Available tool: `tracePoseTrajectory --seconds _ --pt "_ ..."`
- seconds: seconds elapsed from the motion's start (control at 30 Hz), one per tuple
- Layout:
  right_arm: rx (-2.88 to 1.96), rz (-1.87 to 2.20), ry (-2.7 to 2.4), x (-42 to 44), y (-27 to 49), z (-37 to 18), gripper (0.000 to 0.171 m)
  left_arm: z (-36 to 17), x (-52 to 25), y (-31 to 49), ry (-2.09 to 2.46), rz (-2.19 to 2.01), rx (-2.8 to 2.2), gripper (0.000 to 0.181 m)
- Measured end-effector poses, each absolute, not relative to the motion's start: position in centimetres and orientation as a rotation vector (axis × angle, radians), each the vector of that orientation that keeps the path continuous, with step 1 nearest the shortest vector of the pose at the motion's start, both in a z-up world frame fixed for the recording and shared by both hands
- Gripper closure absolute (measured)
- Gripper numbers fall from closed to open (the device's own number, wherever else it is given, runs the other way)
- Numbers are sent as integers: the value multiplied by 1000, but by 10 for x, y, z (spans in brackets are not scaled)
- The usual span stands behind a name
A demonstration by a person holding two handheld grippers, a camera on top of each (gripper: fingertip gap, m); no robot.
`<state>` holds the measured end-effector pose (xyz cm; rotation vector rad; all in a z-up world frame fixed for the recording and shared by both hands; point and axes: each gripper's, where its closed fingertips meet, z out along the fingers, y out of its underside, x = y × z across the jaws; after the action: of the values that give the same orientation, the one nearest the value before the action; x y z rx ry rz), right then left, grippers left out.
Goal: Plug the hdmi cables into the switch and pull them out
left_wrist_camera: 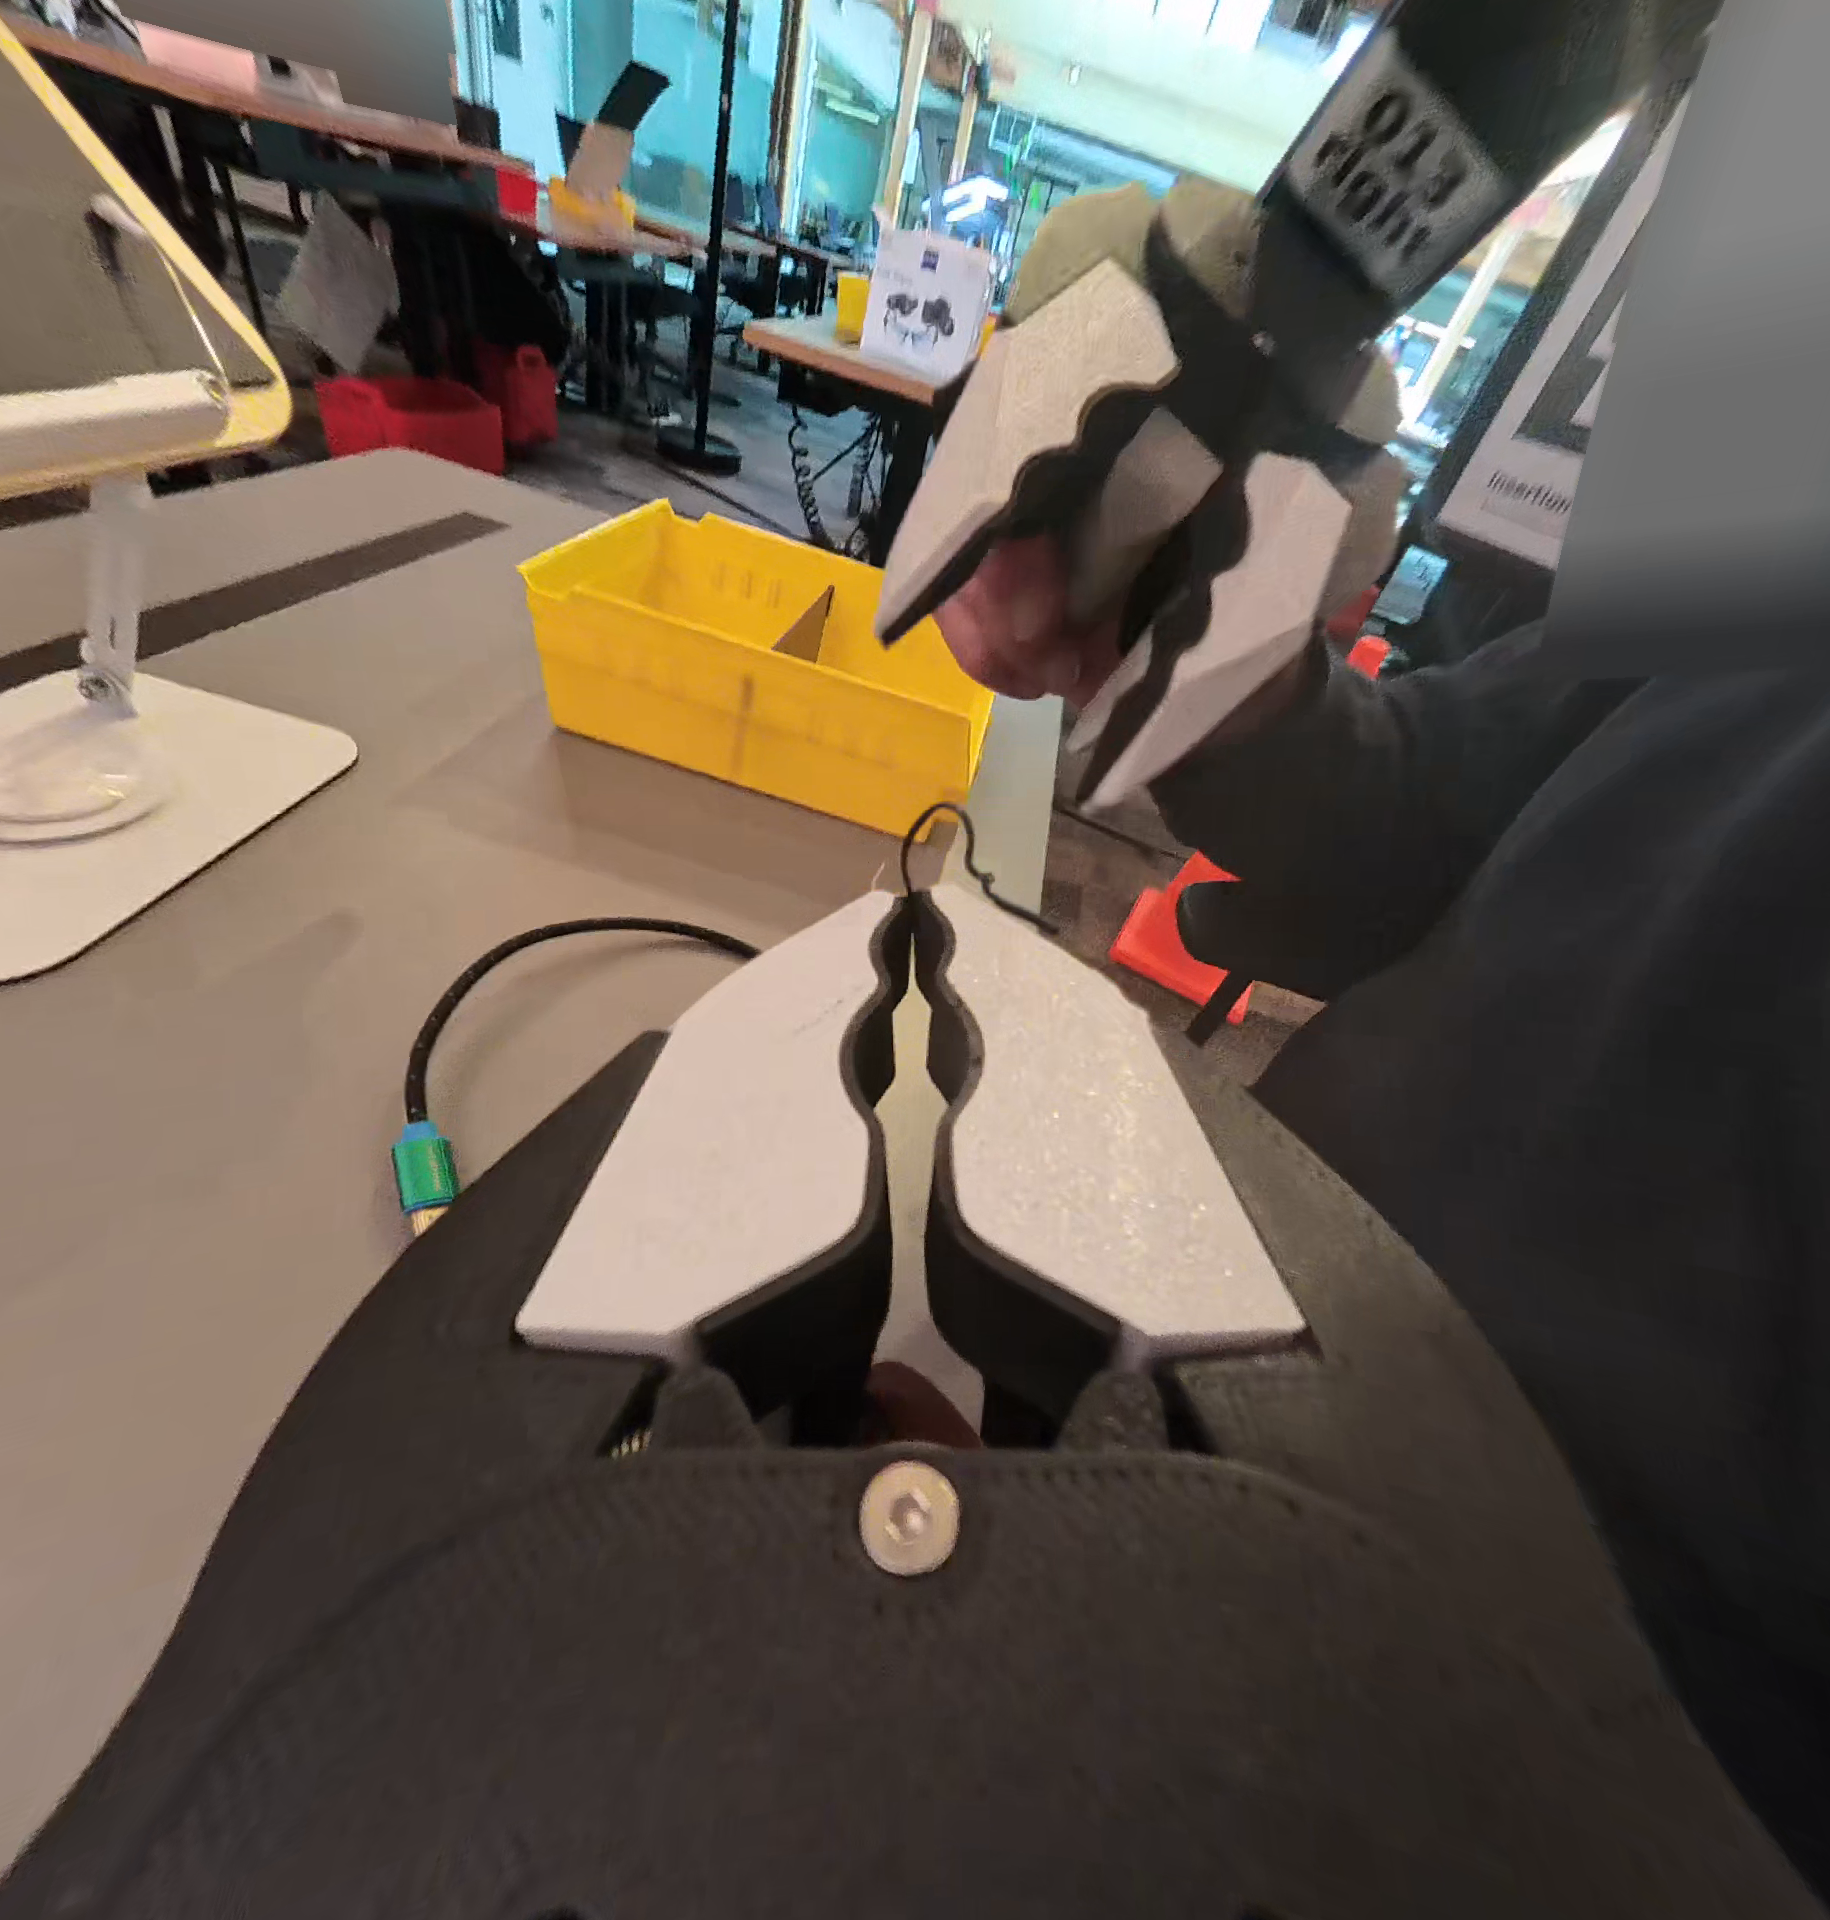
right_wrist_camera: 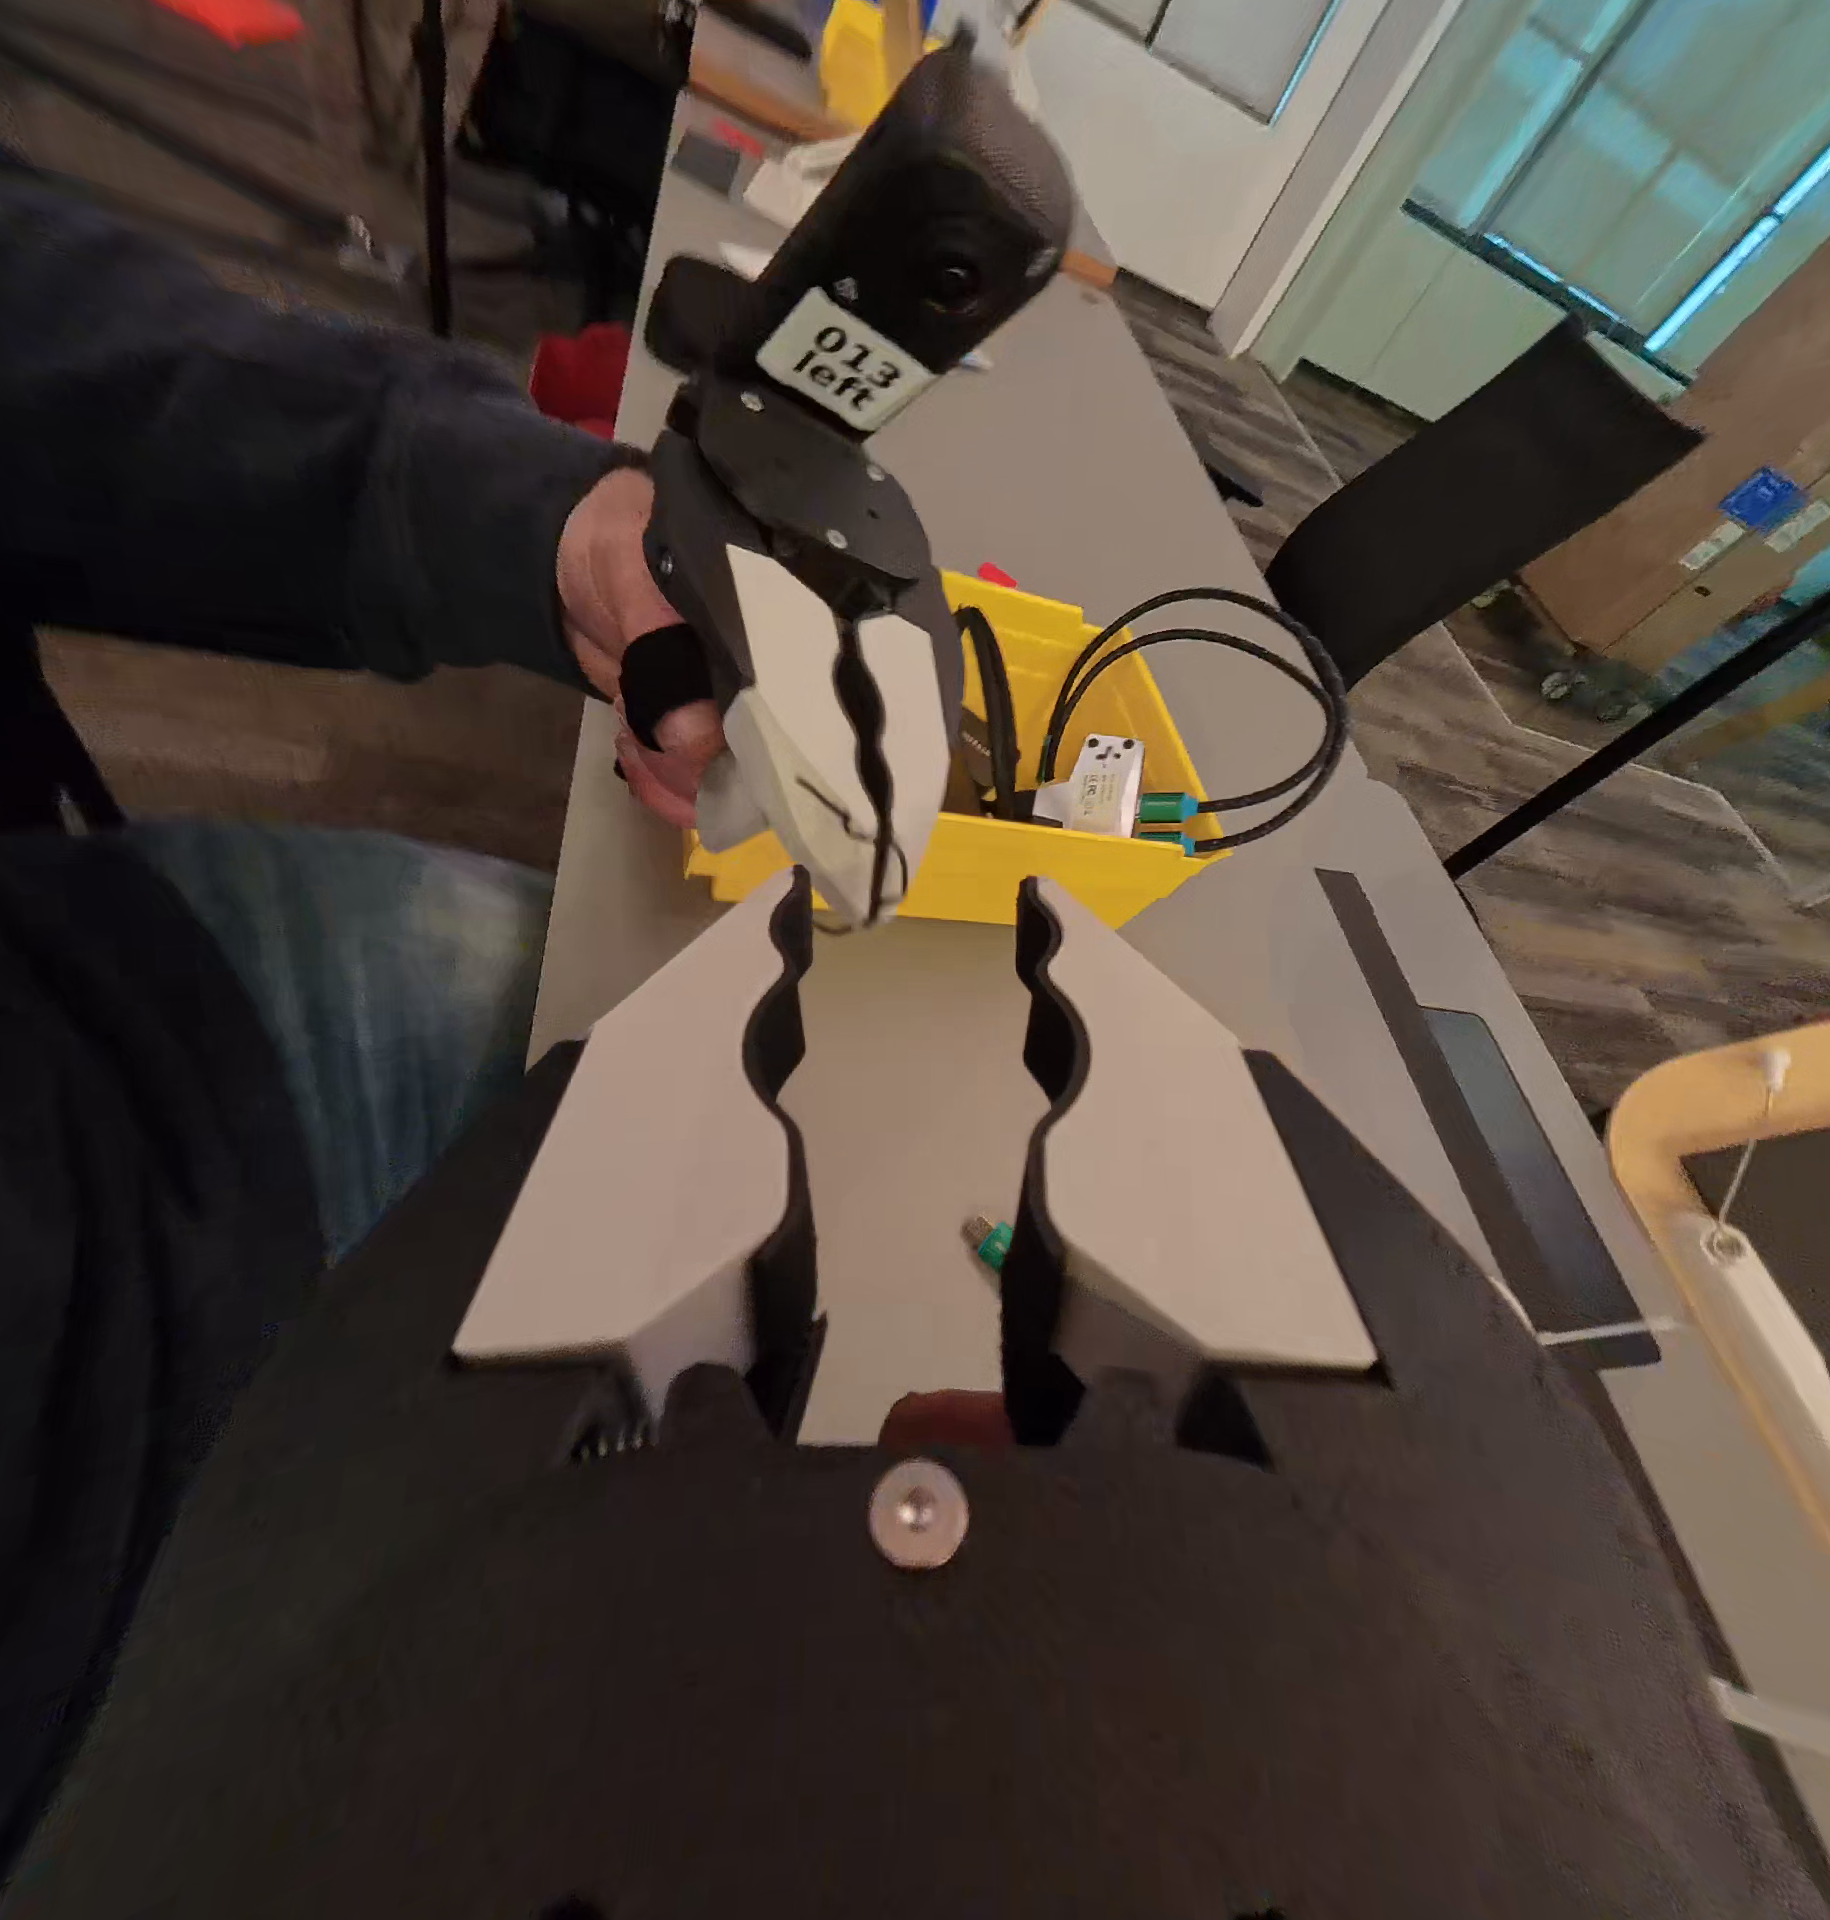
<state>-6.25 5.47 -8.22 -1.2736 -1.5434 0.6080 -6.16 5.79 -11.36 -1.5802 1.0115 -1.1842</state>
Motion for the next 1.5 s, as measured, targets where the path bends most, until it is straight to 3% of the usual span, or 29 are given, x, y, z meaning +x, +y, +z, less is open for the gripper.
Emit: tracePoseTrajectory --seconds 0.37,0.97,1.0,1.1,1.2,1.33,1.4,1.5 --pt "-1297 632 -1715 -63 49 -122 171 -142 -44 49 1099 -1166 -1664 181" --pt "-1521 1416 -1019 -41 68 -106 171 -127 -46 61 1077 -822 -1598 181" --pt "-1520 1441 -1012 -41 69 -105 170 -128 -46 59 1097 -796 -1600 181" --pt "-1547 1543 -1054 -41 67 -106 135 -130 -47 58 1128 -762 -1596 181" --pt "-1560 1543 -1138 -49 62 -110 129 -131 -46 56 1161 -725 -1599 181" --pt "-1521 1477 -1195 -54 60 -106 145 -135 -44 54 1191 -704 -1608 181" --pt "-1515 1443 -1245 -56 57 -109 171 -137 -42 53 1200 -709 -1609 181" --pt "-1513 1352 -1248 -54 61 -110 171 -141 -41 54 1205 -697 -1619 181"
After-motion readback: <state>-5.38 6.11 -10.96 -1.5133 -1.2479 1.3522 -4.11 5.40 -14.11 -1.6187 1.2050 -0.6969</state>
